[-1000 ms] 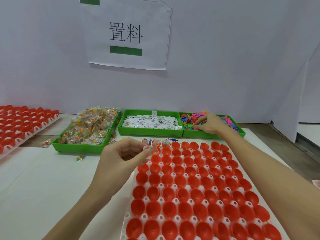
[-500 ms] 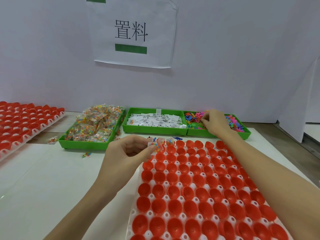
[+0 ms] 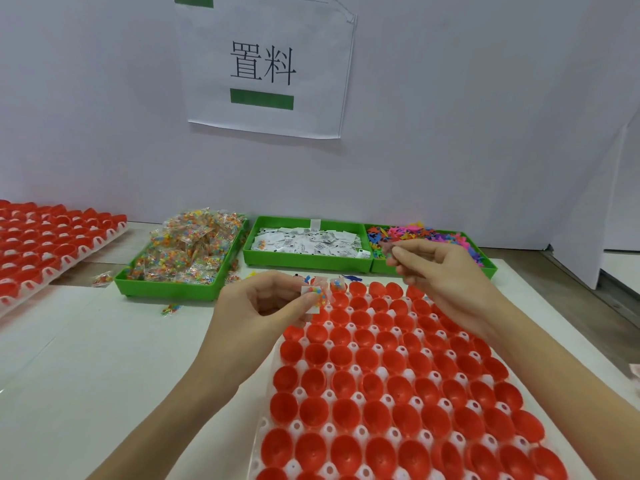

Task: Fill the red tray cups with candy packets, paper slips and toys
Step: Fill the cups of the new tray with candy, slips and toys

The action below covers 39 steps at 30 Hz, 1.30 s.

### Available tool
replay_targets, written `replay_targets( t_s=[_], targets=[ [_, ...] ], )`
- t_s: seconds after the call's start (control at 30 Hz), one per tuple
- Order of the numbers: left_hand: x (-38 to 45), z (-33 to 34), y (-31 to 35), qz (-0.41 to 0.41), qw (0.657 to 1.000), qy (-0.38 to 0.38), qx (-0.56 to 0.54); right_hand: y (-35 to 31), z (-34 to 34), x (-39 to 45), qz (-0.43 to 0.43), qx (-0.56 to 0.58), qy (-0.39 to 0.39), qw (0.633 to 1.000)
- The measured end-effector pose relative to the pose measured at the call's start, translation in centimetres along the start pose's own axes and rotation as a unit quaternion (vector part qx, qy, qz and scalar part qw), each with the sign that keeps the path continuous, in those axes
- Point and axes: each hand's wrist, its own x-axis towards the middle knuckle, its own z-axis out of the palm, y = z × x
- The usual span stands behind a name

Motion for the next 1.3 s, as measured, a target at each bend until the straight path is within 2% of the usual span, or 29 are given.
replay_targets(
  t_s=[0.13,0.27,0.33,0.5,0.83,1.0,1.3],
  targets=[
    [-0.5,0.7,0.2,-0.017,0.999,-0.029,-0.028,-0.9,3.2,-3.5,-0.035,-0.039,-0.058,0.997],
    [-0.9,1.1,0.5,-0.018,0.997,-0.059,-0.048,-1.2,5.5,-5.1,-0.117,-0.113,-0.033,0.986],
    [-1.0,1.2,0.5,-0.016,0.996,-0.074,-0.052,-1.4,5.8,-5.3,-0.126,-0.121,-0.032,0.984],
    [-1.1,1.4,0.2,-0.021,0.994,-0.086,-0.06,-2.2,5.3,-5.6,-0.112,-0.11,-0.06,0.986],
    [-1.2,1.5,0.6,0.003,0.996,-0.061,-0.067,-3.1,5.0,-6.1,-0.046,-0.073,-0.093,0.992],
    [-1.5,1.9,0.5,0.058,0.996,-0.067,-0.021,-3.2,5.2,-6.5,-0.037,-0.117,-0.091,0.988],
    [-1.3,1.7,-0.4,0.047,0.997,-0.043,0.04,-3.9,4.8,-6.6,-0.047,-0.167,-0.158,0.972]
  ],
)
